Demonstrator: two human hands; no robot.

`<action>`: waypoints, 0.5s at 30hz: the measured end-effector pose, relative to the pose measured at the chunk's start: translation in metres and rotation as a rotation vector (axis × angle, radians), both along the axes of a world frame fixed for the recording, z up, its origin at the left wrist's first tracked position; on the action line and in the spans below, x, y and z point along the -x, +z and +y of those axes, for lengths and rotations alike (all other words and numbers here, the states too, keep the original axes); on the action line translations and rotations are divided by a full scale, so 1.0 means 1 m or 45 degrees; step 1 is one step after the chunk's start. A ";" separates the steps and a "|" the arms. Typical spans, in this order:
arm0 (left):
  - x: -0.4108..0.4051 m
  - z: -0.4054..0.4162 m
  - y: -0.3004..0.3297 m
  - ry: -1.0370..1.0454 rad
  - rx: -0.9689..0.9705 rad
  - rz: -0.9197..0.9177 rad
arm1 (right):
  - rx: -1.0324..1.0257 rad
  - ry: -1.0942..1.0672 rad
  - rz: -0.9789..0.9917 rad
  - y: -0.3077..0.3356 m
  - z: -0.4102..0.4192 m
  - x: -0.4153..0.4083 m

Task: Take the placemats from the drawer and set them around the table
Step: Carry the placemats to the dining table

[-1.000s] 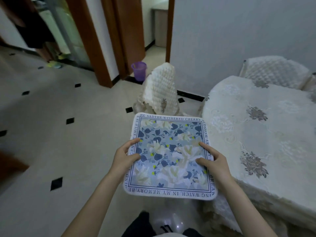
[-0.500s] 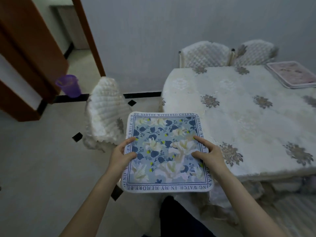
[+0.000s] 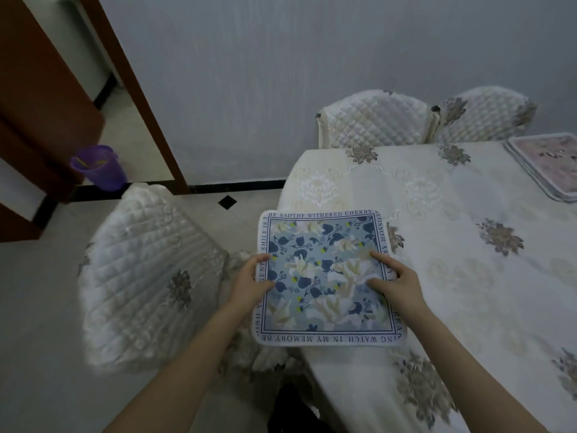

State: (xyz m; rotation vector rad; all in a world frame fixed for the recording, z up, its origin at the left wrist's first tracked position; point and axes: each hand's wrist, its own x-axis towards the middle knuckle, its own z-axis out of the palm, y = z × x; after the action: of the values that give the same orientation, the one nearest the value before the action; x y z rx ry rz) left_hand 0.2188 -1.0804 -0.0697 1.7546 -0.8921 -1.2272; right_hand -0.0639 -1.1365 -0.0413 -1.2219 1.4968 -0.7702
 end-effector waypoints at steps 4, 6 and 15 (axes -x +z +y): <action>0.007 -0.052 -0.026 -0.018 -0.027 -0.021 | -0.029 -0.012 0.061 -0.026 -0.055 0.004; 0.011 -0.070 -0.046 -0.051 -0.054 -0.021 | -0.049 -0.012 0.112 -0.040 -0.075 0.007; 0.024 -0.102 -0.098 -0.121 -0.064 -0.268 | -0.051 0.062 0.385 -0.105 -0.114 0.020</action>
State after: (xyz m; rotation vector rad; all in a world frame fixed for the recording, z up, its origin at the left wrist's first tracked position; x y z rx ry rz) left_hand 0.1949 -1.1822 -0.1673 1.9272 -1.0850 -1.1478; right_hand -0.0842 -1.2502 -0.1466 -1.3850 1.7099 -0.5369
